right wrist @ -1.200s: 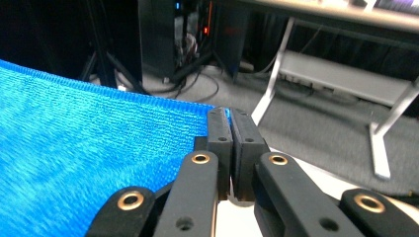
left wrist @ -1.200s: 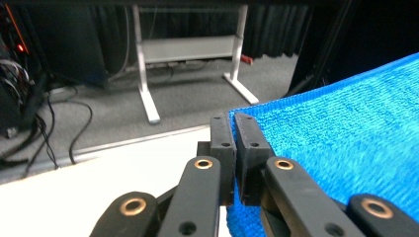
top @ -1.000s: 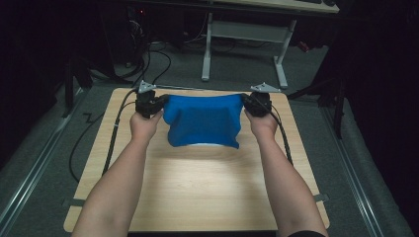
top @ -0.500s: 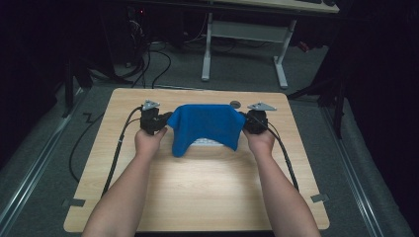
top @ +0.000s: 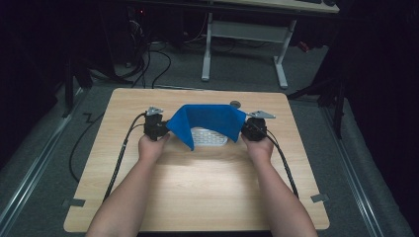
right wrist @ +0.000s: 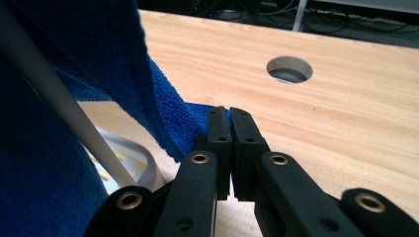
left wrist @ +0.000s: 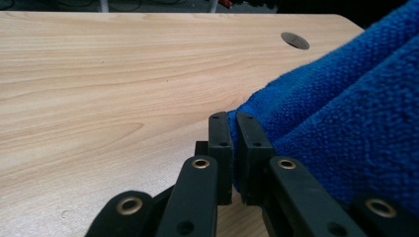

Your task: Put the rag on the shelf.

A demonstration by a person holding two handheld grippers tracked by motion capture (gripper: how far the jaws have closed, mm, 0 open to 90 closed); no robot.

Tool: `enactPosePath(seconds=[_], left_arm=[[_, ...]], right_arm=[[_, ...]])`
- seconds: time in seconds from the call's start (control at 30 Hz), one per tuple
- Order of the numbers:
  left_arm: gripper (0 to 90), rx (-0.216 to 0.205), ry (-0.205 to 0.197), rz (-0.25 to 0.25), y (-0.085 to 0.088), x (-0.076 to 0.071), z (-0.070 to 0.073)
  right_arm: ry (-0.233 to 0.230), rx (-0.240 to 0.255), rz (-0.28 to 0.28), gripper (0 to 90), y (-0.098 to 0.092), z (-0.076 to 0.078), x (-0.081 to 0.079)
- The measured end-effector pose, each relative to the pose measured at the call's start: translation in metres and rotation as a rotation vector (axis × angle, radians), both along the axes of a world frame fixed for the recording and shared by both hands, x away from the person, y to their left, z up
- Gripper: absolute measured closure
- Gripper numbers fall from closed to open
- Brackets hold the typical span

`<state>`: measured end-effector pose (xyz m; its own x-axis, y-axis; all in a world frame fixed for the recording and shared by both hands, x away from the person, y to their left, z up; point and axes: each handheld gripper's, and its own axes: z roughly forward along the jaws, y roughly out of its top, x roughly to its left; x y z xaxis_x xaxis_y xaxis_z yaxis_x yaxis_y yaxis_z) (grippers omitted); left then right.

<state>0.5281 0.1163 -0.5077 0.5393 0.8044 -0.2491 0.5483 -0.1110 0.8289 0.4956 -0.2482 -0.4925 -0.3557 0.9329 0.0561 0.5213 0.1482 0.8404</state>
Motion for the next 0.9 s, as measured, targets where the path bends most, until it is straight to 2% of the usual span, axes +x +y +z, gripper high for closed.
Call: enactPosePath(seconds=[0.03, 0.13, 0.23, 0.3, 0.53, 0.77, 0.9], left_arm=[[84.2, -0.002, 0.002, 0.003, 0.0, 0.0, 0.0], [70.4, -0.014, 0.012, 0.019, 0.001, 0.0, 0.002], [64.1, 0.002, -0.007, 0.033, 0.004, -0.001, 0.006], [60.4, -0.005, -0.021, 0.051, 0.009, -0.002, 0.009], [56.8, -0.003, -0.045, 0.1, 0.025, -0.006, 0.019], [56.3, 0.03, -0.103, 0.125, 0.034, -0.01, 0.034], [55.7, 0.048, -0.119, 0.13, 0.037, -0.014, 0.041]], right_arm=[[0.0, -0.002, 0.001, 88.4, 0.0, -0.001, 0.0], [0.009, 0.011, -0.002, 81.3, 0.0, 0.001, 0.0], [-0.007, 0.01, -0.01, 75.1, -0.001, 0.005, -0.001], [-0.015, 0.013, -0.018, 72.8, -0.003, 0.009, -0.001], [-0.05, 0.033, -0.04, 66.3, -0.013, 0.024, -0.003], [-0.079, 0.016, -0.043, 60.2, -0.016, 0.042, -0.003], [-0.09, 0.004, -0.042, 55.4, -0.016, 0.048, -0.004]])
